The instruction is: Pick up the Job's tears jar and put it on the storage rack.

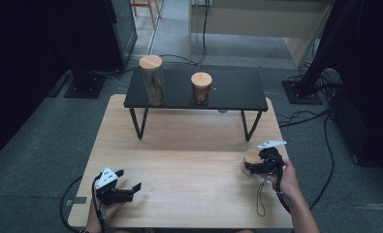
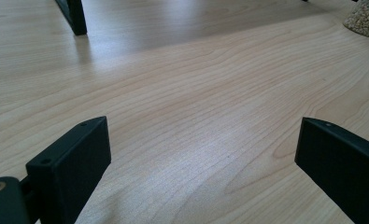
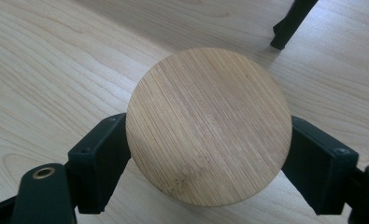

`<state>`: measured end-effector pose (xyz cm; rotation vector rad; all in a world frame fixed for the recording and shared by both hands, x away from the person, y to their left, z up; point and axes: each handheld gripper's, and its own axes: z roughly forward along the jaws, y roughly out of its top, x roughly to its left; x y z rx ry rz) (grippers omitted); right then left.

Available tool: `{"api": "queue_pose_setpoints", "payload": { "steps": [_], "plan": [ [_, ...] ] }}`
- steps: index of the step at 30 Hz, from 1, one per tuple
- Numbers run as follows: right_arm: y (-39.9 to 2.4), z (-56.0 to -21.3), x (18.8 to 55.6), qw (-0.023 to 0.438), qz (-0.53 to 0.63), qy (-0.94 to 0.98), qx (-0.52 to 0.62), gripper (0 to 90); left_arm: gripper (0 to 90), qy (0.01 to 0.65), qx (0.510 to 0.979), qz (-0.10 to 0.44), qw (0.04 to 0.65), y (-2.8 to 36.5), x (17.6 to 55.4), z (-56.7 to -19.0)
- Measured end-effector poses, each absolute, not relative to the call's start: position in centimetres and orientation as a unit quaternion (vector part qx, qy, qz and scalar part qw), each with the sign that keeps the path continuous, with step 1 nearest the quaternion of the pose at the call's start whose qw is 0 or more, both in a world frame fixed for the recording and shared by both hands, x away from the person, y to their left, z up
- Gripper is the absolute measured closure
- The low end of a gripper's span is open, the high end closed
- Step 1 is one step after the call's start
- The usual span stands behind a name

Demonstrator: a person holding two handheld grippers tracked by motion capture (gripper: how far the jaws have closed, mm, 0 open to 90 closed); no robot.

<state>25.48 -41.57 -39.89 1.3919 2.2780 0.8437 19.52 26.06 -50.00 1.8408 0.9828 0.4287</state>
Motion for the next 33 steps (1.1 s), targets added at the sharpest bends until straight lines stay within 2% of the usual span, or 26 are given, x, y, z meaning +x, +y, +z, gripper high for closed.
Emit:
{"api": "queue_pose_setpoints", "payload": {
  "steps": [5, 33],
  "plan": [
    [-41.24, -39.87, 25.46, 0.176, 0.291, 0.803, 0.49, 23.8, 3.6, 0.404, 0.756, 0.176, 0.484, 26.03, 19.52, -50.0],
    [-41.93, -39.13, 25.51, 0.157, 0.287, 0.814, 0.479, 24.4, 3.6, 0.405, 0.756, 0.176, 0.483, 26.01, 19.52, -49.97]
  ]
}}
